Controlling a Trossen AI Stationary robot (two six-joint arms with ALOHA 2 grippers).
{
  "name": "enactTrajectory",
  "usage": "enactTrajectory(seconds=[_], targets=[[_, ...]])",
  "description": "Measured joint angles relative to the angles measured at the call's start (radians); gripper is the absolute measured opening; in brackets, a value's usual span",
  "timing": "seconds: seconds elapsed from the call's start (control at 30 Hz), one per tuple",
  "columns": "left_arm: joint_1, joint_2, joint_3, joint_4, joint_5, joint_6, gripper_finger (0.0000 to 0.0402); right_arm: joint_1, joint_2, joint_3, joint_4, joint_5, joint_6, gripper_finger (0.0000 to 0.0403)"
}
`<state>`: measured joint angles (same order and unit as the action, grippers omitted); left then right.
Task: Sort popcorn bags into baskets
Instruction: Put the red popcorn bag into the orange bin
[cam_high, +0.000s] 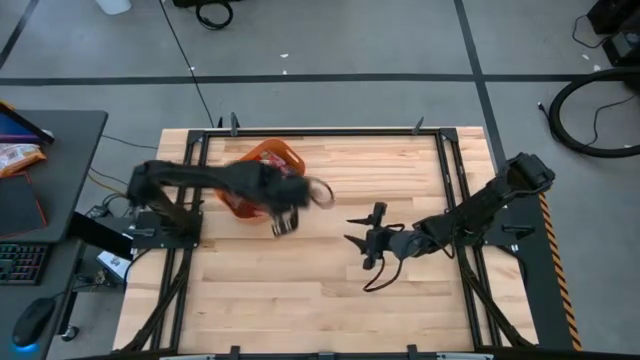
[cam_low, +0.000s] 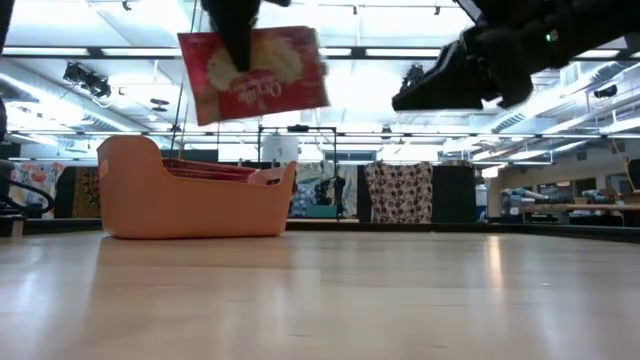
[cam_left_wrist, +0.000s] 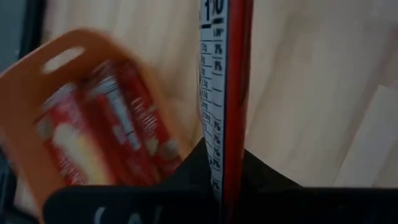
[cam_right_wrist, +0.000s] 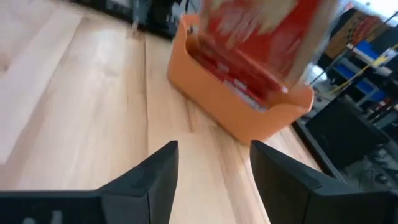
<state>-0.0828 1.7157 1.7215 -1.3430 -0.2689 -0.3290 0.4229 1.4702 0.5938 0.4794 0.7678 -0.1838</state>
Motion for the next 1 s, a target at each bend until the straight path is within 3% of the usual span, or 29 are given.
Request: enactTrajectory(seconds=[0.17,0.43,0.67,0.73,0.83,1.0], targets=[[0.149,-0.124,-0.079,-0.017,0.060,0.008,0.0026,-0.001,0.015,-0.001,-0.048,-0.004,0.023,0.0202],[0.425,-0.314,-0.332,0.042,0.159,0.076,0.0026,-0.001,0.015,-0.001,-0.069,-0.028,0.028,0.0201],[0.642,-0.364,-0.456,0.138,0.313,0.190,0.0026,-0.010,0.015,-0.001,-0.054,-0.051,0.026,0.0201],[0.691,-0.363,-0.476,0.138,0.302,0.232,0.0027,-0.014,0.015,-0.001,-0.054,-0.068,0.027,0.0201],[0.729,-0.355,-0.502,0.193,0.207,0.262,0.0027,-0.021,0.015,-0.001,-0.055,-0.087,0.027,0.0201],[0.712,-0.356,-0.533,0.220,0.088,0.275,0.0027,-0.026,0.016,-0.001,-0.065,-0.089,0.031,0.0201]])
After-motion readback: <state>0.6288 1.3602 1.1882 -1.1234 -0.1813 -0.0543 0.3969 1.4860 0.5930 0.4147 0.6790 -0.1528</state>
